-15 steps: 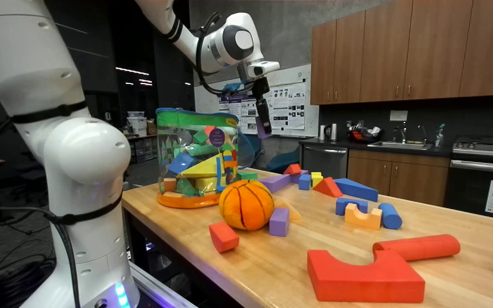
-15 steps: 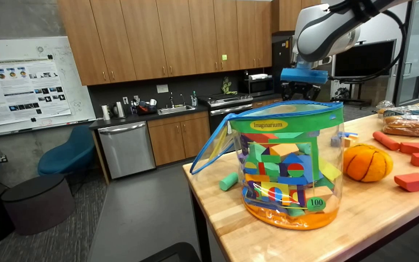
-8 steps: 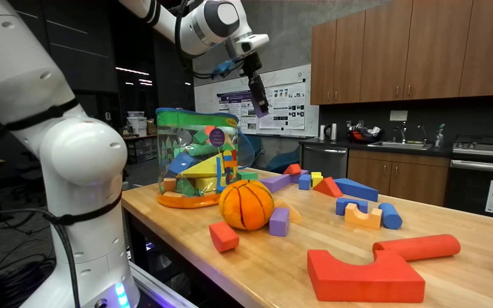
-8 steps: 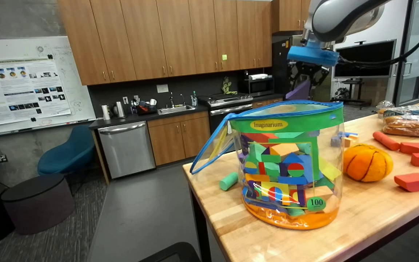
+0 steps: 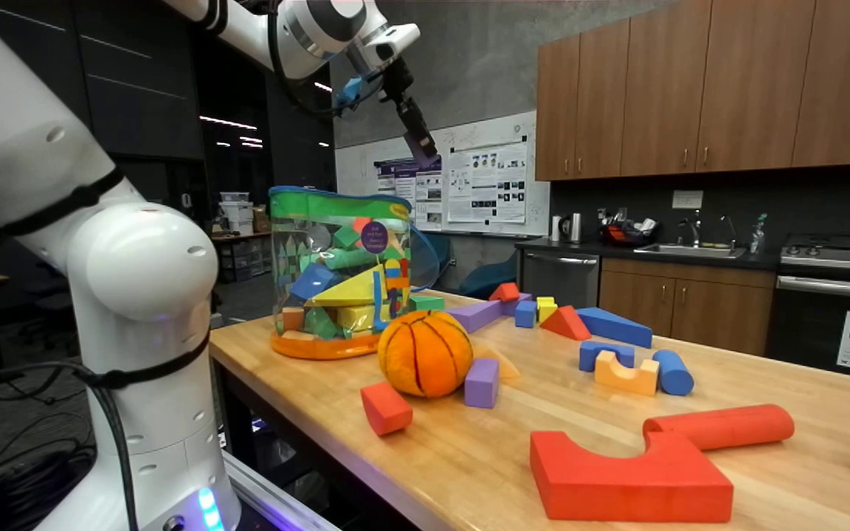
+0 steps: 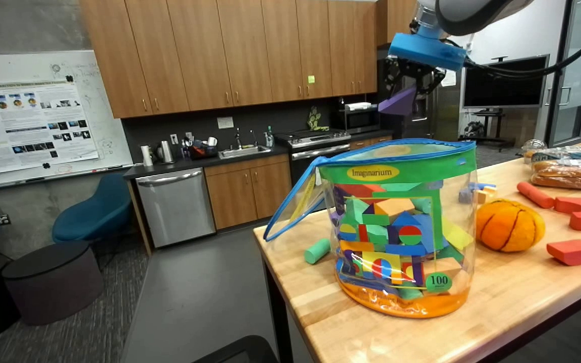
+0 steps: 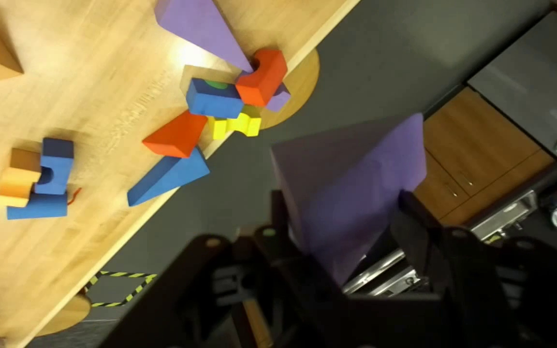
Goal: Put the blocks inside the basket
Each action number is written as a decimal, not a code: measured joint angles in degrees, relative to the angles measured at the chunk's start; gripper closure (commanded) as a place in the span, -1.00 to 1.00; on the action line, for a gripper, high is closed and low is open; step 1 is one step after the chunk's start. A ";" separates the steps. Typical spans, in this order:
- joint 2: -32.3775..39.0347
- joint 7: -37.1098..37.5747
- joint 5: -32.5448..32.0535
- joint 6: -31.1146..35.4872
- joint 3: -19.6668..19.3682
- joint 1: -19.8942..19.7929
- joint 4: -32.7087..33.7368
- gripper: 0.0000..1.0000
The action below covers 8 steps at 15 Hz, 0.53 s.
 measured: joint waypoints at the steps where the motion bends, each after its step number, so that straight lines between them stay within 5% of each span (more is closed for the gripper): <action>1: -0.14 -0.39 -0.01 0.38 1.09 0.21 0.00 0.38; 8: -0.18 -6.11 -0.04 1.33 5.91 3.91 -0.80 0.38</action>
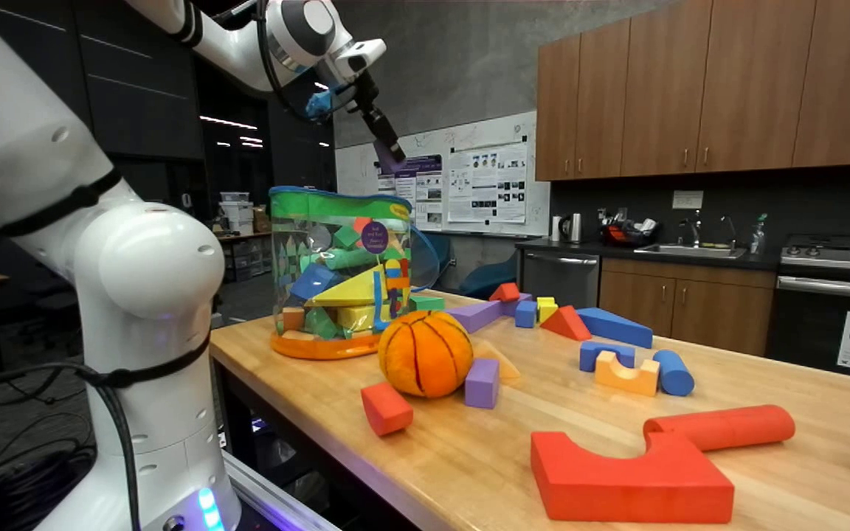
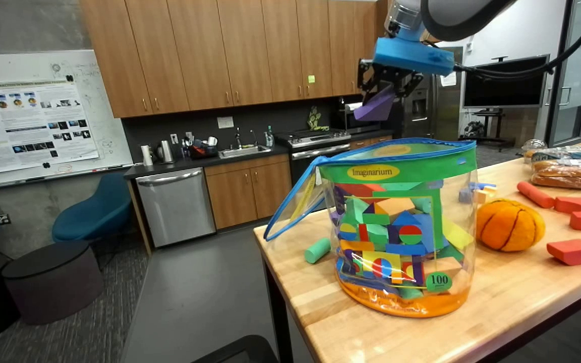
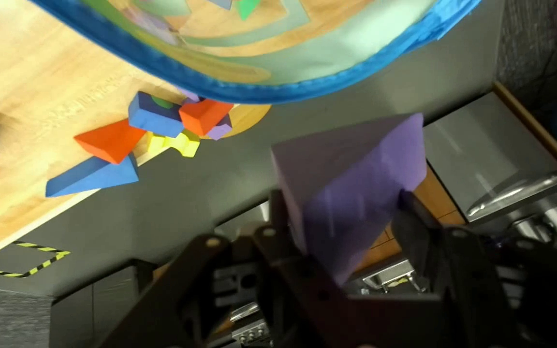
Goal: Put the blocks inside the basket
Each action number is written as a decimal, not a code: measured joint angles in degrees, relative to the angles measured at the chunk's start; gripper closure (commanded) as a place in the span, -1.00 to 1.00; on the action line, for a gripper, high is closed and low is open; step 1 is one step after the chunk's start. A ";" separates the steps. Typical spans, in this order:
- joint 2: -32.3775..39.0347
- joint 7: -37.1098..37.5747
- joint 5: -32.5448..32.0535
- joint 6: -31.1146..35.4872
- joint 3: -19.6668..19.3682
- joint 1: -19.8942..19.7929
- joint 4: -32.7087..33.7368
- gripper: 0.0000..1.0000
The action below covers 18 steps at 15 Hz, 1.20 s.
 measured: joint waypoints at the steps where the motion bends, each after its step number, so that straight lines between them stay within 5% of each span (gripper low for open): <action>1: 0.00 -0.79 0.00 0.00 0.29 0.41 -0.31 0.38; 6: 0.12 -4.79 0.00 0.04 0.99 1.81 -2.43 0.38; 7: 0.22 -5.54 0.00 0.04 1.02 2.03 -2.88 -0.44; 8: 0.37 -6.28 0.00 0.04 1.07 2.16 -3.29 -0.65; 9: 0.61 -6.92 0.00 0.03 1.12 2.23 -3.68 -0.23; 12: 1.49 -7.42 0.00 0.00 1.17 2.22 -4.47 -0.61; 18: 1.75 -7.80 0.00 0.00 1.18 2.21 -4.47 -0.65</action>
